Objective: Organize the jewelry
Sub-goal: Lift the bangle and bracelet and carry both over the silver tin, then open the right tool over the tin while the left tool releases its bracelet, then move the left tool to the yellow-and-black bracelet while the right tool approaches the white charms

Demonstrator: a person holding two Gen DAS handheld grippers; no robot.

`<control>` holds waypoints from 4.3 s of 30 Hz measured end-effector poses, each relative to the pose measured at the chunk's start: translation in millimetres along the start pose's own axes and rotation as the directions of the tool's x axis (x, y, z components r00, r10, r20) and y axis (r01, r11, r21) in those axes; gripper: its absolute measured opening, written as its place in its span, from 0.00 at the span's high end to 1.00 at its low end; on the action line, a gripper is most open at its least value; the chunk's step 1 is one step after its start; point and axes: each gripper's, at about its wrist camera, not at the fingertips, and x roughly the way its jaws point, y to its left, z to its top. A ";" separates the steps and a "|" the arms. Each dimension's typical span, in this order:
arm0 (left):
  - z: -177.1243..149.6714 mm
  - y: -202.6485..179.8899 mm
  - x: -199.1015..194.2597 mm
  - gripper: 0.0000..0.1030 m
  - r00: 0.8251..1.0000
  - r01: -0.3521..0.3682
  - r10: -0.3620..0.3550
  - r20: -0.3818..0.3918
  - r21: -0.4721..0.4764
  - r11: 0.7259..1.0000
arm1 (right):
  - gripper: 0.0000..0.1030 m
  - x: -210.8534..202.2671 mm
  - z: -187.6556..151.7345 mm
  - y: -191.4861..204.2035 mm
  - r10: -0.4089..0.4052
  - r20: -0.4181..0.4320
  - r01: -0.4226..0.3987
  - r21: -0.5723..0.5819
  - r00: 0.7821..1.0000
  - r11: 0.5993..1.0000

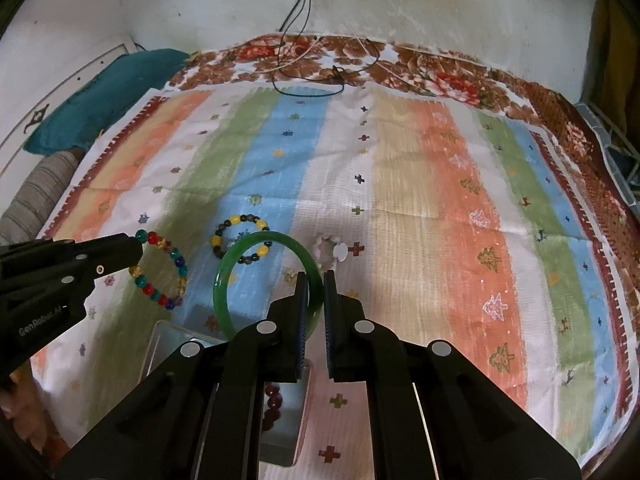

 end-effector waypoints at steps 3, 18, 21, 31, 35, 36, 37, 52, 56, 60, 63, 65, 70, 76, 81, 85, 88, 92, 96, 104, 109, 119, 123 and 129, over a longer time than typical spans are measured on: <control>-3.8 -4.2 -9.7 0.91 1.000 -0.005 0.005 0.021 0.015 1.000 | 0.92 -5.9 -3.5 0.4 0.004 0.007 -0.004 0.003 1.000 1.000; -25.1 -15.1 -41.8 0.91 0.998 0.029 -0.032 0.062 0.049 0.998 | 0.92 -31.8 -24.7 2.7 0.010 0.028 -0.010 0.006 1.000 1.000; -31.1 -19.4 -46.2 0.91 0.997 0.040 -0.045 0.063 0.065 0.997 | 0.92 -35.3 -30.0 5.0 0.014 0.026 -0.014 0.003 1.000 1.000; -44.1 -27.6 -54.7 0.91 0.996 0.053 -0.059 0.066 0.088 0.995 | 0.91 -44.8 -46.5 8.8 0.035 0.005 -0.035 0.010 0.999 0.999; -49.9 -28.7 -57.2 0.91 0.995 0.072 -0.077 0.059 0.078 0.994 | 0.88 -45.1 -51.0 15.5 0.087 -0.025 -0.087 -0.005 0.996 0.996; -50.8 -27.8 -56.9 0.91 0.996 0.072 -0.076 0.055 0.071 0.995 | 0.80 -44.8 -51.4 16.9 0.092 -0.032 -0.093 -0.007 0.995 0.996; -50.4 -26.5 -56.8 0.90 0.996 0.068 -0.071 0.056 0.061 0.996 | 0.71 -45.1 -51.3 17.5 0.091 -0.032 -0.091 -0.007 0.995 0.996; -34.2 7.3 -43.9 0.45 0.999 -0.011 0.014 0.052 -0.059 0.998 | 0.35 -29.3 -36.7 -5.4 0.048 -0.051 -0.045 0.073 0.998 0.996; -29.2 12.1 -36.2 0.39 0.999 -0.014 0.016 0.038 -0.069 0.998 | 0.27 -23.8 -30.6 -7.0 0.042 -0.055 -0.038 0.072 0.998 0.997; -22.9 18.2 -29.3 0.26 0.999 -0.031 0.034 0.039 -0.087 0.996 | 0.20 -17.4 -25.9 -9.9 0.036 -0.058 -0.032 0.072 0.998 0.997; -19.3 21.2 -22.3 0.19 0.997 -0.064 0.067 0.036 -0.084 0.994 | 0.18 -12.1 -22.7 -12.5 0.030 -0.064 -0.025 0.074 0.998 0.997; -17.2 23.1 -17.1 0.17 0.996 -0.083 0.085 0.029 -0.078 0.994 | 0.17 -9.1 -20.8 -14.4 0.025 -0.066 -0.019 0.080 0.997 0.997; -12.8 29.9 -8.1 0.16 0.995 -0.097 0.098 0.016 -0.070 0.993 | 0.17 -3.4 -14.7 -15.5 -0.005 -0.061 0.010 0.074 0.998 0.997; -2.8 35.0 2.2 0.14 0.992 -0.115 0.118 0.034 -0.079 0.990 | 0.17 1.5 -9.3 -11.4 -0.034 -0.038 0.036 0.048 0.999 0.998; 3.0 36.0 19.9 0.13 0.994 -0.110 0.112 0.009 -0.084 0.990 | 0.17 19.2 -4.7 -20.2 -0.029 -0.066 0.034 0.085 0.997 0.996; 6.4 39.2 32.4 0.13 0.992 -0.124 0.124 -0.006 -0.080 0.989 | 0.17 28.8 -0.7 -25.1 -0.027 -0.074 0.035 0.108 0.997 0.993; 8.8 42.3 38.2 0.13 0.992 -0.123 0.122 -0.008 -0.085 0.989 | 0.17 35.8 2.1 -27.1 -0.025 -0.080 0.034 0.118 0.996 0.992; 12.3 45.1 46.9 0.13 0.992 -0.124 0.123 -0.010 -0.087 0.988 | 0.17 41.7 4.4 -27.1 -0.029 -0.079 0.038 0.112 0.996 0.993; 14.5 46.9 57.2 0.13 0.992 -0.127 0.125 -0.022 -0.084 0.988 | 0.17 46.7 6.7 -28.0 -0.030 -0.078 0.039 0.115 0.996 0.993; 19.1 52.8 74.7 0.13 0.993 -0.115 0.111 -0.045 -0.097 0.989 | 0.17 67.1 9.1 -33.1 -0.032 -0.103 0.044 0.119 0.994 0.992; 20.6 58.4 86.5 0.13 0.994 -0.098 0.091 -0.064 -0.119 0.988 | 0.17 78.2 9.3 -41.2 -0.007 -0.128 0.029 0.170 0.992 0.985; 26.9 66.3 110.6 0.13 0.988 -0.136 0.126 -0.090 -0.115 0.984 | 0.17 99.8 10.3 -49.1 -0.031 -0.167 0.062 0.182 0.985 0.981; 29.5 64.0 117.3 0.13 0.987 -0.141 0.133 -0.090 -0.091 0.986 | 0.17 107.3 11.3 -49.9 -0.045 -0.175 0.075 0.170 0.984 0.983; 33.0 62.3 130.5 0.13 0.981 -0.166 0.158 -0.110 -0.068 0.984 | 0.17 121.0 13.8 -49.6 -0.080 -0.199 0.110 0.142 0.977 0.984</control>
